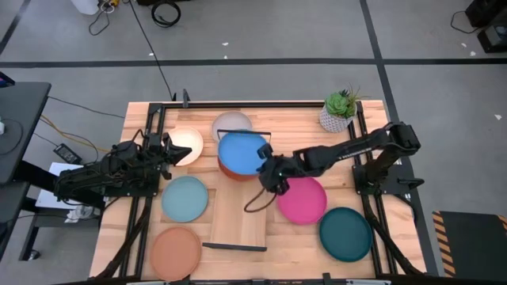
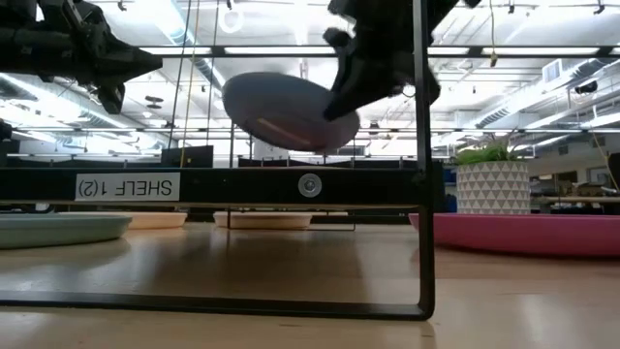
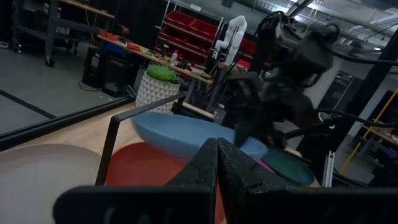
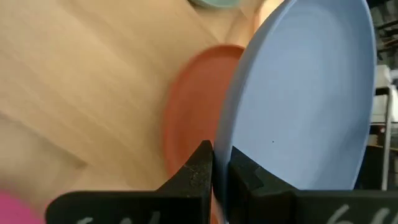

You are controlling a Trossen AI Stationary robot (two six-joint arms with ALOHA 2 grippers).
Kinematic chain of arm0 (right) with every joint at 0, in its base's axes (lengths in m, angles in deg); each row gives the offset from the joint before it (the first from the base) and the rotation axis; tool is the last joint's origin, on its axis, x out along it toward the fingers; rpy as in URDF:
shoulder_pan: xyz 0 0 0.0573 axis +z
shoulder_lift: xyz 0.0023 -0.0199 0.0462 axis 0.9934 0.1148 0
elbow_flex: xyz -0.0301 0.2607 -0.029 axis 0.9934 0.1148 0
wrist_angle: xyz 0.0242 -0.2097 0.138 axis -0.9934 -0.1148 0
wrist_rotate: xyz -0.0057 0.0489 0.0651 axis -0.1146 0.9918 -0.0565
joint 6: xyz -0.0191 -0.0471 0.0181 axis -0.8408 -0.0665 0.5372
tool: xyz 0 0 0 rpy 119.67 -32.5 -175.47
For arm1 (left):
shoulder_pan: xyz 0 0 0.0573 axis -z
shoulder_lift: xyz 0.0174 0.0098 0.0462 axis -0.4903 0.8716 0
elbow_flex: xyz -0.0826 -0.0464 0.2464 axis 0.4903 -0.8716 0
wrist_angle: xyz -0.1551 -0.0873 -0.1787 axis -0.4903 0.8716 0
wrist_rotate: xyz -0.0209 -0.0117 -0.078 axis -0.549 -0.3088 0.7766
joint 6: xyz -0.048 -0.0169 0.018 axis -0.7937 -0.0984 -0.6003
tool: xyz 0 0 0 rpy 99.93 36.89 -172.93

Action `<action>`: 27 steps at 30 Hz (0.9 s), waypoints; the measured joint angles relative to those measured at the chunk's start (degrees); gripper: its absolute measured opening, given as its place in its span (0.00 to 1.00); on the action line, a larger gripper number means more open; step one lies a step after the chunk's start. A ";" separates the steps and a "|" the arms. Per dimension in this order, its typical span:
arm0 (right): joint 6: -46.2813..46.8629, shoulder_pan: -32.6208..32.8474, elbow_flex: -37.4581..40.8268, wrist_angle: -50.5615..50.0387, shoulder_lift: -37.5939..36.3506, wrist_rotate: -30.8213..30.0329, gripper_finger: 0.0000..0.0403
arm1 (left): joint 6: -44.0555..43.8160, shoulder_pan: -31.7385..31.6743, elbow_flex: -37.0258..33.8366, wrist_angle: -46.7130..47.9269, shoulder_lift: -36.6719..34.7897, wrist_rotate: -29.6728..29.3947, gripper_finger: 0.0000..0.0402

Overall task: Place and stack plates onto a shelf
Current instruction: Stack the blue plate on top of the orange plate on the shelf, then put the white plate on the shelf

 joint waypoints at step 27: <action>3.99 0.92 7.35 5.82 -1.73 -6.97 0.45 | 5.07 0.00 0.04 -0.52 7.17 -3.02 0.03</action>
